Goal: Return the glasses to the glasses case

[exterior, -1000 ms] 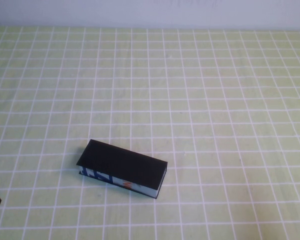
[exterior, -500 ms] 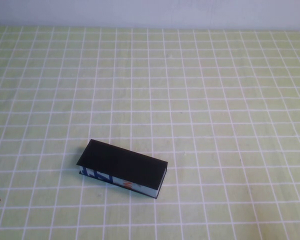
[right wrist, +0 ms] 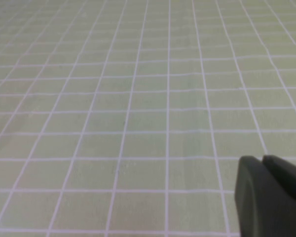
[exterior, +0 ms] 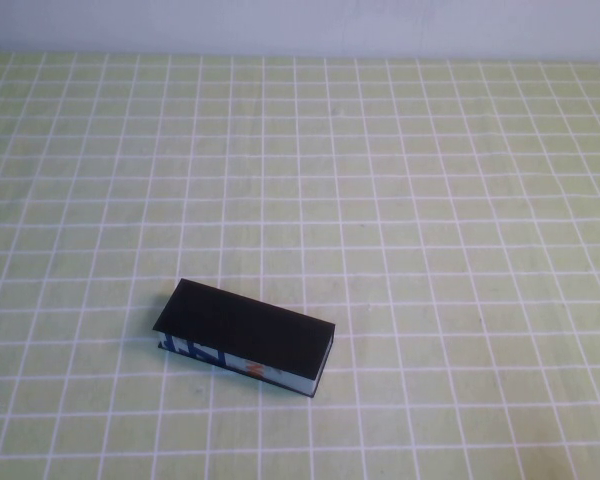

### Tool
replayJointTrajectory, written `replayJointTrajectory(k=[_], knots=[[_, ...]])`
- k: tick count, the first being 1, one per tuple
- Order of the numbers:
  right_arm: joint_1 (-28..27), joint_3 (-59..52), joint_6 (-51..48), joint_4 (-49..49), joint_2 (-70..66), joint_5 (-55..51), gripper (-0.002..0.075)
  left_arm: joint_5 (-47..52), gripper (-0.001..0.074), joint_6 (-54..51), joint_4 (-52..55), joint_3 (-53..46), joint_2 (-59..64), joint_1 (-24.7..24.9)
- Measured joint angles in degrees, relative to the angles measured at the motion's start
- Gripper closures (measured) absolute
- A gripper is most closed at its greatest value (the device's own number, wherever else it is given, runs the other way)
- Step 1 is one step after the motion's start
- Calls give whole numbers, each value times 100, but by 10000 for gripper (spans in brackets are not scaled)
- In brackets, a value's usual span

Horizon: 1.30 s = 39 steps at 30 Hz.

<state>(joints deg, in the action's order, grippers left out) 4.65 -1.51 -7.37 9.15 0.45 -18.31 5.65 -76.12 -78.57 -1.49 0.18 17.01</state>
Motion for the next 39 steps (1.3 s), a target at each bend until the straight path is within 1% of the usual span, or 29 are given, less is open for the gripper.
replayJointTrajectory(k=[5, 28, 31, 33, 34, 37, 38, 39], knots=[[0, 0, 265, -185, 0, -160, 737, 3, 737, 0, 0, 0, 0, 0], [0, 0, 309, -199, 0, -163, 737, -2, 737, 0, 0, 0, 0, 0], [0, 0, 309, -199, 0, -163, 737, -222, 737, 114, 106, 0, 0, 0], [0, 0, 309, -199, 0, -163, 737, -397, 737, 849, 874, 0, 0, 0], [0, 0, 309, -199, 0, -163, 737, -455, 737, 1577, 1643, 0, 0, -11], [0, 0, 309, -199, 0, -163, 737, -492, 737, 4043, 4424, 0, 0, -195], [0, 0, 309, -199, 0, -163, 737, -477, 737, 4824, 5237, 0, 0, -298], [0, 0, 309, -199, 0, -163, 737, -427, 737, 5492, 5778, 0, 0, -394]])
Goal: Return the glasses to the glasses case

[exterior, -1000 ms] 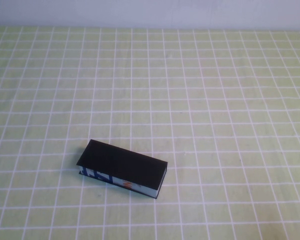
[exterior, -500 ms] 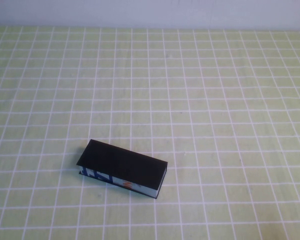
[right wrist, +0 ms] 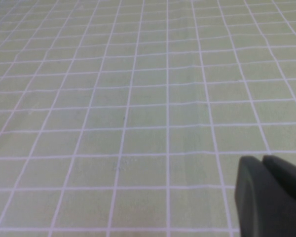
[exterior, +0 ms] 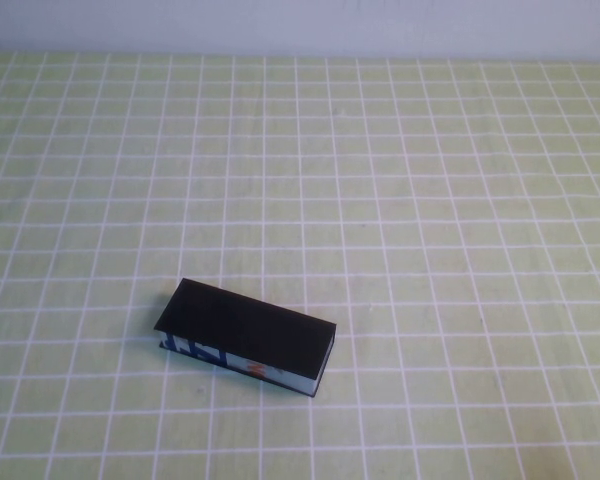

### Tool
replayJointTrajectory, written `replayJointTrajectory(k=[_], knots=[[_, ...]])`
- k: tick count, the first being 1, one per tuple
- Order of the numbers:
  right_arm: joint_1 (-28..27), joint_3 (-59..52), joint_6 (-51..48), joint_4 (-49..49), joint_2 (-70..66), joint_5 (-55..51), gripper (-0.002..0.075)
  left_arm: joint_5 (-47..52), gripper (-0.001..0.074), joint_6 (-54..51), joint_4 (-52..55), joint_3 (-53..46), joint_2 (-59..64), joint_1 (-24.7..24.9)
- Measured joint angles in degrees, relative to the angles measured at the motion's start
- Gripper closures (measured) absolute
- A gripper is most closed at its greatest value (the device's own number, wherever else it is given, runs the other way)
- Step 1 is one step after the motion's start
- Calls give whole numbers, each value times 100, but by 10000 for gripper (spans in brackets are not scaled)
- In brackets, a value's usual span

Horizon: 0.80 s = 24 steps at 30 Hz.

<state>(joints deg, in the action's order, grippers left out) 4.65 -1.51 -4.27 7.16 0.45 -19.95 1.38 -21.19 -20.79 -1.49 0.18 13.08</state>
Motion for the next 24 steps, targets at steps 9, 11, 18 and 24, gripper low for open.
replayJointTrajectory(k=[9, 11, 18, 24], knots=[[0, 0, 0, 0, 0, 0, 737, 789, 737, 1434, 1485, 0, -75, -918], [0, 0, 0, 0, 0, 0, 737, 1034, 737, 1438, 1575, 0, -75, -987], [0, 0, 0, 0, 8, 0, 737, 1989, 737, 1447, 1651, 0, -75, -1030], [0, 0, 0, 0, 8, 0, 737, 2077, 737, 1447, 1651, 0, -88, -1030]])
